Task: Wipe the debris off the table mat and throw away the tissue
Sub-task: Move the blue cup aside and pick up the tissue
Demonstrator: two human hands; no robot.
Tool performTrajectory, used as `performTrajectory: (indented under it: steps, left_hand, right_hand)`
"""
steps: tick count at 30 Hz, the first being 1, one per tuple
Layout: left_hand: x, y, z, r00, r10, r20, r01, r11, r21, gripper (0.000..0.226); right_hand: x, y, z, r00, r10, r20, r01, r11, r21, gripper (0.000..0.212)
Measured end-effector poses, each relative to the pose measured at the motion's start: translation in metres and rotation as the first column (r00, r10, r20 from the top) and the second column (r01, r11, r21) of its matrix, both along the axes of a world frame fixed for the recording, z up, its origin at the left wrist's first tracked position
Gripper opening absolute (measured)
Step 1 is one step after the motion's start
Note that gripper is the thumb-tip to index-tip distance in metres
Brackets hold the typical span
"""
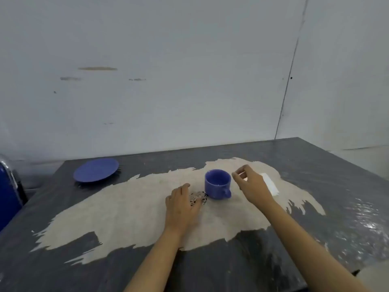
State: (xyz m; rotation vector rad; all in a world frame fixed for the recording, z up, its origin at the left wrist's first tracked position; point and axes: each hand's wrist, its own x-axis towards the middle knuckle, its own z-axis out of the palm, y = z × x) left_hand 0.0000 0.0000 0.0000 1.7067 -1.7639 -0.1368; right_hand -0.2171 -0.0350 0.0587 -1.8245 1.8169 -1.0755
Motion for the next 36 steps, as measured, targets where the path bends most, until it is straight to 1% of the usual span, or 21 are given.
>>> performTrajectory:
  steps: [2,4,7,11,15,17,19,23,27,29,36]
  left_hand:
    - [-0.006,0.009,-0.001,1.000,0.006,0.009,-0.006,1.000,0.006,0.062]
    - [-0.009,0.015,-0.005,0.999,0.014,0.039,-0.014,1.000,-0.018,0.065]
    - [-0.010,0.018,-0.006,0.998,0.020,0.064,-0.019,1.000,-0.019,0.065]
    - [-0.009,0.018,-0.008,0.997,0.031,0.072,-0.029,0.999,-0.018,0.064]
    - [-0.010,0.016,-0.009,0.995,0.046,0.084,-0.044,0.999,-0.030,0.063]
    - [-0.010,0.016,-0.009,0.995,0.051,0.087,-0.049,0.999,-0.022,0.063]
    - [-0.009,0.015,-0.009,0.994,0.048,0.094,-0.047,0.999,-0.023,0.062]
    - [-0.010,0.012,-0.006,0.995,0.035,0.090,-0.032,0.999,-0.042,0.060]
    - [-0.010,0.001,0.003,0.996,0.017,0.084,-0.013,0.998,-0.056,0.058]
    - [-0.013,-0.010,0.008,0.997,0.008,0.074,-0.005,0.999,-0.035,0.057]
    - [-0.038,-0.059,0.029,0.996,-0.044,0.079,0.043,0.999,0.018,0.058]
  right_hand:
    - [0.002,0.010,-0.006,0.999,-0.001,0.052,-0.004,0.994,0.109,0.022]
    - [0.004,0.015,-0.017,0.995,0.023,0.094,-0.039,0.985,0.171,0.026]
    - [0.008,0.018,-0.023,0.983,0.059,0.173,-0.093,0.976,0.198,0.028]
    - [0.014,0.020,-0.024,0.971,0.107,0.213,-0.162,0.952,0.259,0.034]
    - [0.017,0.018,-0.023,0.954,0.094,0.286,-0.184,0.934,0.307,0.038]
    - [0.018,0.018,-0.022,0.919,0.049,0.391,-0.201,0.912,0.357,0.036]
    - [0.020,0.017,-0.023,0.855,-0.009,0.518,-0.231,0.889,0.396,0.036]
    - [0.023,0.013,-0.030,0.763,-0.056,0.644,-0.218,0.916,0.338,0.037]
    - [0.021,0.008,-0.033,0.710,-0.064,0.702,-0.204,0.934,0.293,0.034]
    - [0.017,0.002,-0.028,0.697,-0.064,0.715,-0.198,0.940,0.278,0.031]
    - [-0.007,-0.031,-0.005,0.697,-0.034,0.717,-0.149,0.970,0.191,0.030]
